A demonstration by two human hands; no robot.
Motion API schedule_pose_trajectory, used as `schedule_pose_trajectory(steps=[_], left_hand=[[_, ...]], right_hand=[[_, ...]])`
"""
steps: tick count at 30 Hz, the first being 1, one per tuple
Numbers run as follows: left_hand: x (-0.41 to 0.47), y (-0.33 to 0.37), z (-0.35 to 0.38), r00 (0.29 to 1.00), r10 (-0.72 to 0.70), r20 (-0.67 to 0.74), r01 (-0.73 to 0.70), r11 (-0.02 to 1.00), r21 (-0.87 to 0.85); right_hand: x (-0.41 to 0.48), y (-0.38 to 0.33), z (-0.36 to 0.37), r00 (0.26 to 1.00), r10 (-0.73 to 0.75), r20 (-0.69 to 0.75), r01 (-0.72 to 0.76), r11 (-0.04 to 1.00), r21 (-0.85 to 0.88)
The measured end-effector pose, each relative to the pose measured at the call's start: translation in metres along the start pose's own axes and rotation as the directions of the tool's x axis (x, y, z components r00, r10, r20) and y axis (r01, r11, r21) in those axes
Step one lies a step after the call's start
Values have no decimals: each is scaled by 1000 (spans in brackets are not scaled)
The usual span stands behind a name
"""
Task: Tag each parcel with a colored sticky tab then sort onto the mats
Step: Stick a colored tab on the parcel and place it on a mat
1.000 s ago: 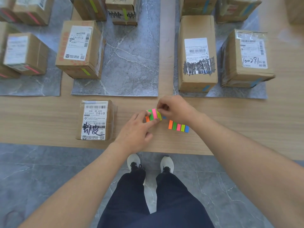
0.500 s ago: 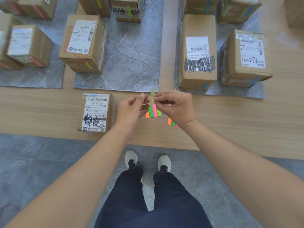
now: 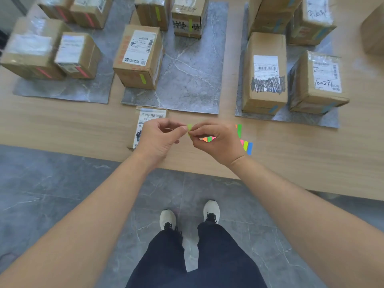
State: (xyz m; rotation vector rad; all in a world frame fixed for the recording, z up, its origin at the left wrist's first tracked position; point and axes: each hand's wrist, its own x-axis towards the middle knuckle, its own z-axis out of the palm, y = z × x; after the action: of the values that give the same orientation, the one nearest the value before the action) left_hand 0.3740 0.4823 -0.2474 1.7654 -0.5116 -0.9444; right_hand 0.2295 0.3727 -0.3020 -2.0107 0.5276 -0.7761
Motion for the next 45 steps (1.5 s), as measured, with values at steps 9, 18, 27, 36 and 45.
schedule_pose_trajectory(steps=[9,18,27,36,45], left_hand=[[-24,-30,-71,992,94,80,-98,994,46],[-34,-83,-111,991,124,57,-133,972,192],[-25,-113,-95,969,221,-113,-192,956,221],[-23,-116,-76,956,174,-235,-144,980,138],[-20,-109,-74,968,84,-236,-61,993,104]], right_hand=[[-27,-55,55,1000,-9,26,11,997,-74],[-45,-69,88,969,227,-95,-241,956,-170],[-31,-66,117,978,179,110,-106,872,-477],[-33,-52,121,995,101,25,-80,896,-437],[-23,-39,132,995,-49,-88,-8,835,-550]])
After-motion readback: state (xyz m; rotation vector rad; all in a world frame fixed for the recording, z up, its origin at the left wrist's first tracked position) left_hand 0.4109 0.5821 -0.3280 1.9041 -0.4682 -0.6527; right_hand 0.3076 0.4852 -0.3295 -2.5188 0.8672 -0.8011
